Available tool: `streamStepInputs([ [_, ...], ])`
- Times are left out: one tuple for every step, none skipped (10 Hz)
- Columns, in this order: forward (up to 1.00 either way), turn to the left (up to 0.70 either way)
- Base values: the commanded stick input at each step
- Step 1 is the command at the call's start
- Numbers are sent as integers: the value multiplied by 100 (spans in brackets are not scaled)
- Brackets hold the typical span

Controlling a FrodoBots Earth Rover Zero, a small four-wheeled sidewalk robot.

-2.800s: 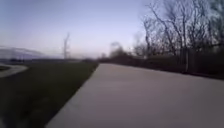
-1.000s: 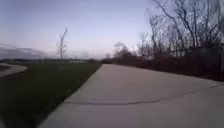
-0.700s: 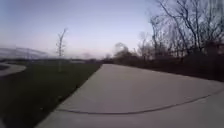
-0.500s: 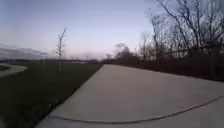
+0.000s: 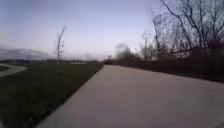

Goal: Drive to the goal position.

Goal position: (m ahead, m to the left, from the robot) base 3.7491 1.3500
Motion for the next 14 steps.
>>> streamStepInputs([
  [100,0],
  [100,0],
  [100,0],
  [100,-2],
  [100,-34],
  [100,-40],
  [100,-40],
  [100,-16],
  [100,0],
  [99,0],
  [98,0],
  [97,0],
  [97,0],
  [97,0],
])
